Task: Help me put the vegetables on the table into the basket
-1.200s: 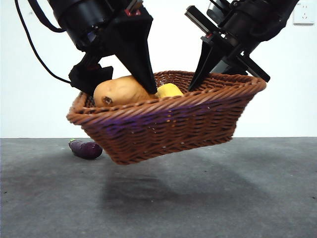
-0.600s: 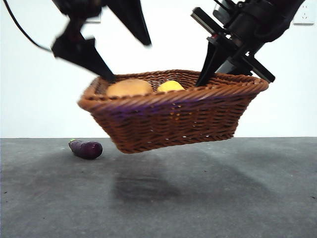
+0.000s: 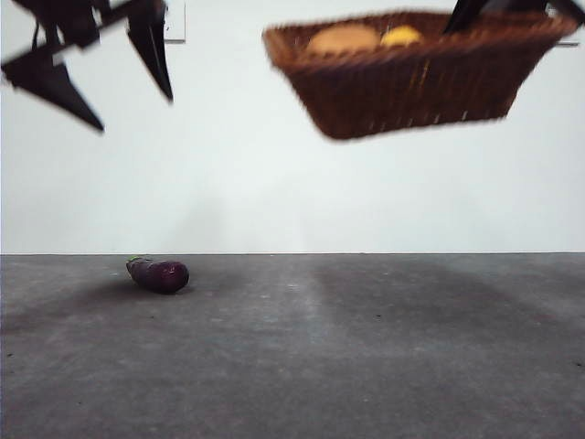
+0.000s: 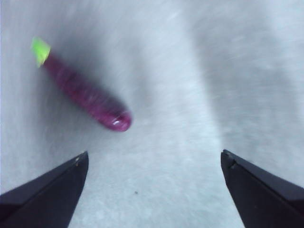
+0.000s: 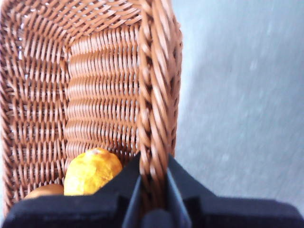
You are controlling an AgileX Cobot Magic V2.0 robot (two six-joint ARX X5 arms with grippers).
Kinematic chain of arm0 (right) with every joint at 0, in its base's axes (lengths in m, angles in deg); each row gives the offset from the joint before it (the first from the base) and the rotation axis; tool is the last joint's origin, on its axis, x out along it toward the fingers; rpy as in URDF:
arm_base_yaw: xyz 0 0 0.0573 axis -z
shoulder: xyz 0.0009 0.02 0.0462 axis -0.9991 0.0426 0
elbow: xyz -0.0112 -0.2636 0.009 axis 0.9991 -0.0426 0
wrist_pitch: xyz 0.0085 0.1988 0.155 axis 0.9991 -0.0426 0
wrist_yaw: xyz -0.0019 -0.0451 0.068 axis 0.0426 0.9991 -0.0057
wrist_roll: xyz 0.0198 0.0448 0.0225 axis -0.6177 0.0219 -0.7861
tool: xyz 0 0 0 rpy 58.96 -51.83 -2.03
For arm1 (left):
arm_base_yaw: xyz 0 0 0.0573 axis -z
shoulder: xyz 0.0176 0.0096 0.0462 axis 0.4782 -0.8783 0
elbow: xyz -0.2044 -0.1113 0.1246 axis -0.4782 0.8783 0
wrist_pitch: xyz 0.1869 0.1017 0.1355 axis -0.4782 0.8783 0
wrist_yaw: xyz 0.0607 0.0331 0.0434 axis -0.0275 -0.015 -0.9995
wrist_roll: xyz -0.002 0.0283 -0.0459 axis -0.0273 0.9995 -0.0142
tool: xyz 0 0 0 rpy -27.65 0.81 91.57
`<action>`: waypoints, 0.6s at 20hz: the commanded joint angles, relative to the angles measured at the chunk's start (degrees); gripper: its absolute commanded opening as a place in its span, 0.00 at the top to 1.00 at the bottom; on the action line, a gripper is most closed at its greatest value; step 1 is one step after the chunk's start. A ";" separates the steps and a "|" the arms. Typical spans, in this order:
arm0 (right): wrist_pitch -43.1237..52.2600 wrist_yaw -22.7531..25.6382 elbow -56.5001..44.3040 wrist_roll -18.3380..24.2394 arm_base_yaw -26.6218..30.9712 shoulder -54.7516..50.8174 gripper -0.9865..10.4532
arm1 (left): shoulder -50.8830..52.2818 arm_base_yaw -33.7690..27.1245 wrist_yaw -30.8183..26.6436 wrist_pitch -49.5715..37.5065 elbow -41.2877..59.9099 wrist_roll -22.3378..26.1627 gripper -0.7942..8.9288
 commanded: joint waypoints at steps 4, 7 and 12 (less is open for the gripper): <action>-3.82 -0.61 5.38 3.52 0.07 -2.29 0.92 | -15.19 -0.48 -0.57 2.10 -10.51 -5.97 0.43; -5.16 -0.61 5.51 4.42 0.07 -2.97 0.92 | -23.56 -0.74 -2.73 8.17 -19.45 -7.37 0.43; -6.43 -0.61 5.51 6.25 0.07 -3.02 0.92 | -32.28 -1.20 -4.59 11.87 -27.50 -9.79 0.43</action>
